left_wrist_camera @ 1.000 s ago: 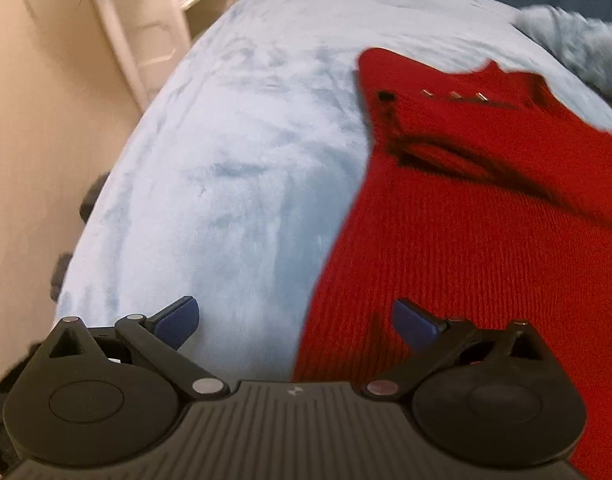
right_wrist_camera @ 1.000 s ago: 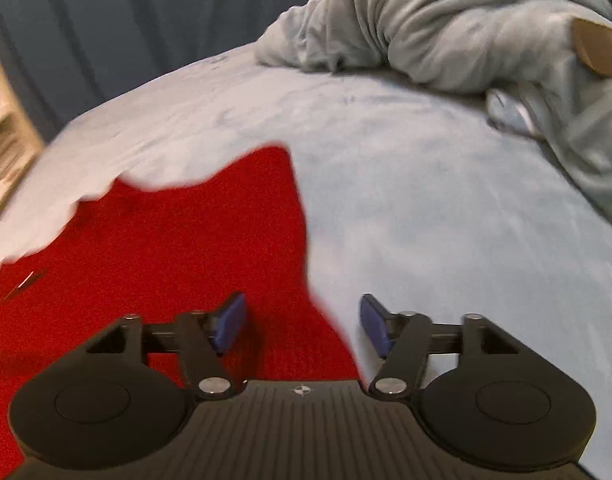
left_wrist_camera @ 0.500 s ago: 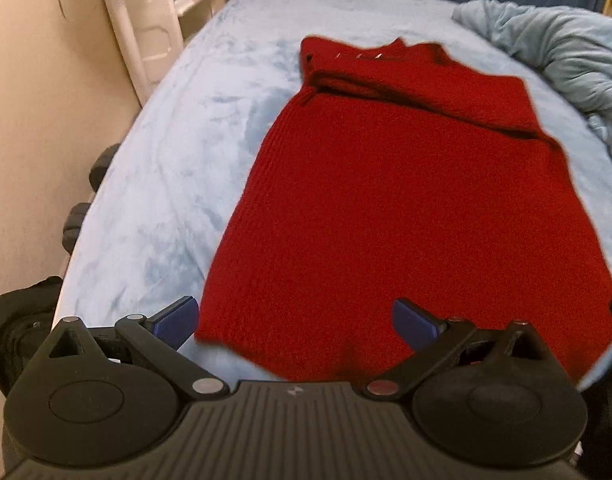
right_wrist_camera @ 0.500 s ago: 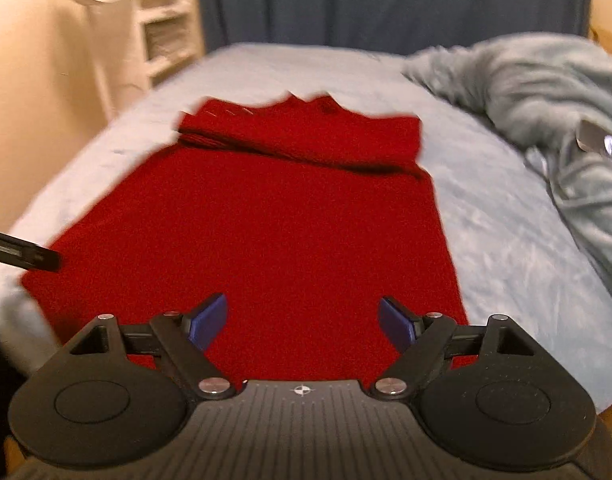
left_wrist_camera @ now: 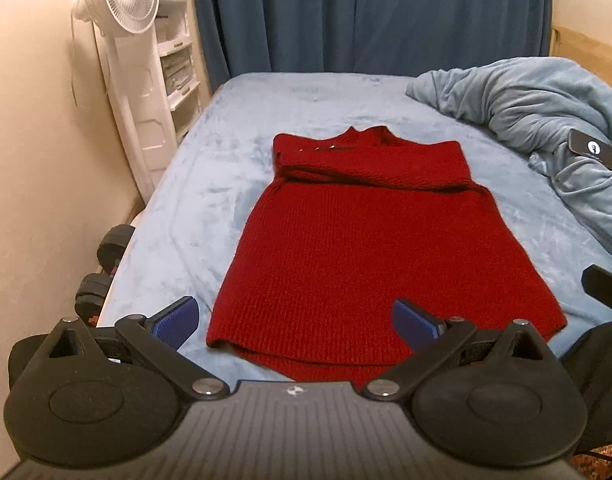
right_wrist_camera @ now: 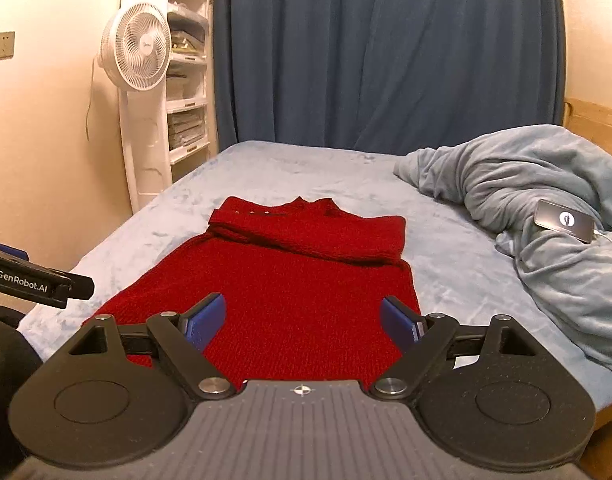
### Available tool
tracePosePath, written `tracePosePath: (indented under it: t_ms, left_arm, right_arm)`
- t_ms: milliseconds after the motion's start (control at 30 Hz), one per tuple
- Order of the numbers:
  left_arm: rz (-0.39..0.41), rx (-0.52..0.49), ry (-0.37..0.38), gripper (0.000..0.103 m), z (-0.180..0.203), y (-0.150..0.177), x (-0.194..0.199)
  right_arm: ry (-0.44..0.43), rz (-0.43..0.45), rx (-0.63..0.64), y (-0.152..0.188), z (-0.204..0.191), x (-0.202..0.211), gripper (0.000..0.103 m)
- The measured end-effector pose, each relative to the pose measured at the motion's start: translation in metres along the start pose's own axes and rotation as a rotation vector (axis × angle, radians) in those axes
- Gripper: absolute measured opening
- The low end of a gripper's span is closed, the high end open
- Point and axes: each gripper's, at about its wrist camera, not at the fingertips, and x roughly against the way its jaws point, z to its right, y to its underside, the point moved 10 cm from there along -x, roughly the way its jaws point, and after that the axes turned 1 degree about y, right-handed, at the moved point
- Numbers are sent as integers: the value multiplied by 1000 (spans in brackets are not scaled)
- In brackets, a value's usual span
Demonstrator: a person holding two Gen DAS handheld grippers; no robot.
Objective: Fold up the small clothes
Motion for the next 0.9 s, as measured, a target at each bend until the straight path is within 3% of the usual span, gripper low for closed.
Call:
tracePosePath:
  t_ms: [267, 900]
  left_arm:
    - [47, 15, -7, 103, -7, -5, 16]
    - [-30, 24, -47, 103, -26, -1, -23]
  right_arm:
    - [-6, 0, -3, 3, -8, 14, 86]
    - [-11, -89, -38, 18, -4, -22, 86]
